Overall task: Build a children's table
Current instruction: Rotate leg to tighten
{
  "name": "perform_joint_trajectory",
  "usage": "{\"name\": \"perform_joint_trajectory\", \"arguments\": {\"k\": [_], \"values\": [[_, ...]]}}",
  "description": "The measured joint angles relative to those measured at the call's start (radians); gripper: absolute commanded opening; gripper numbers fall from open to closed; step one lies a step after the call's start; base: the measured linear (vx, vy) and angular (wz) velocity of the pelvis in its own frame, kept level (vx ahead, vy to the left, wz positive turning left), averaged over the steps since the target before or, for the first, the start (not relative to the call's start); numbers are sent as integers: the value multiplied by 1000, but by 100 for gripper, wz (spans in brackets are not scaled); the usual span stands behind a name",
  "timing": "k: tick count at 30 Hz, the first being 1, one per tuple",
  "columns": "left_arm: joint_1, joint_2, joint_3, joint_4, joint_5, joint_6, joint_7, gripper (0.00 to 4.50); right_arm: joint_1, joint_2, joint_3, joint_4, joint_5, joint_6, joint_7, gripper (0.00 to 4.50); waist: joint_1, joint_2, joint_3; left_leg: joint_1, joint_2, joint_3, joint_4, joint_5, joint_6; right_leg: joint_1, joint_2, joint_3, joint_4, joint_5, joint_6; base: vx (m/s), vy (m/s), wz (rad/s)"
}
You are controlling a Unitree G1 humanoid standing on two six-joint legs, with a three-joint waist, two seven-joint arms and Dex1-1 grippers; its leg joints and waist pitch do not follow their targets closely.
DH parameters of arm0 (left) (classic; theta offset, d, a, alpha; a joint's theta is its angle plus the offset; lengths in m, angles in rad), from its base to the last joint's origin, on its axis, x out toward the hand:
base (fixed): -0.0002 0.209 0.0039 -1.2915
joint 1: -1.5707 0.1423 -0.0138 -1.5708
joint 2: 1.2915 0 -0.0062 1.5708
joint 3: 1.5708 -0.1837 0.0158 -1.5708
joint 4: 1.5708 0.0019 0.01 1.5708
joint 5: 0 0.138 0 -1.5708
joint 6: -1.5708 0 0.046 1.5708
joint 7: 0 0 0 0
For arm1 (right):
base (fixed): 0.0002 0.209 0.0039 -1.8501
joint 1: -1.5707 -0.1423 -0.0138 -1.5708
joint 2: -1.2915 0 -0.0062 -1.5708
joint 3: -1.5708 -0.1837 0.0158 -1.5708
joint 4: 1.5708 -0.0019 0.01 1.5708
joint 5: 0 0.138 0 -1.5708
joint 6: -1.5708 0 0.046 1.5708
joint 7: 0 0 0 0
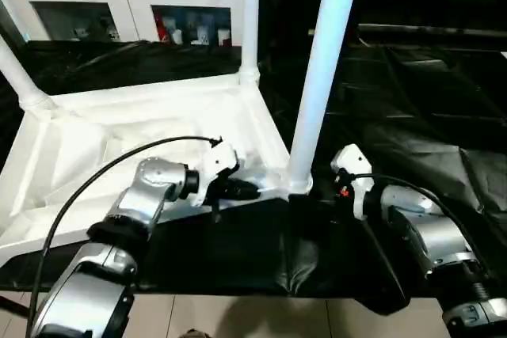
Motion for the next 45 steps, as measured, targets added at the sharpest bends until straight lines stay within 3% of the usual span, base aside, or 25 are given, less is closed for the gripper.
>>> {"name": "perform_joint_trajectory", "arguments": {"k": [10,22,28,38,41,45], "values": [[37,13,-8,-77,-8,42,-31,0,-23,25,13,28,7,-7,32,424,0,-3,2,1,0,0,1,0,0,0,0,1,3,0,0,0,0,0],[56,17,-9,-106,-8,55,-32,0,-29,37,6,59,11,-22,30,318,-1,-4,2,2,0,0,3,0,0,0,0,2,4,0,0,0,0,0],[57,21,-9,-106,-8,55,-32,0,-26,52,-1,68,11,-36,19,287,-2,-4,2,2,0,0,4,0,0,1,0,2,5,0,0,0,0,0],[-22,-85,-9,30,59,39,185,0,10,219,-90,100,-39,-61,-383,277,-5,-9,-1,12,-1,0,7,0,-1,11,-1,4,4,1,-2,0,0,0],[-51,-143,-10,83,90,48,305,0,-19,315,-141,144,-72,-52,-606,277,-7,-10,-1,23,-2,0,6,0,-1,21,-1,4,2,-2,4,0,0,0],[-65,-186,-16,112,108,54,385,0,-50,349,-160,191,-85,-56,-726,277,-7,-8,-3,27,-4,-2,-1,0,-1,23,-1,3,-11,-3,6,0,0,0]]}}
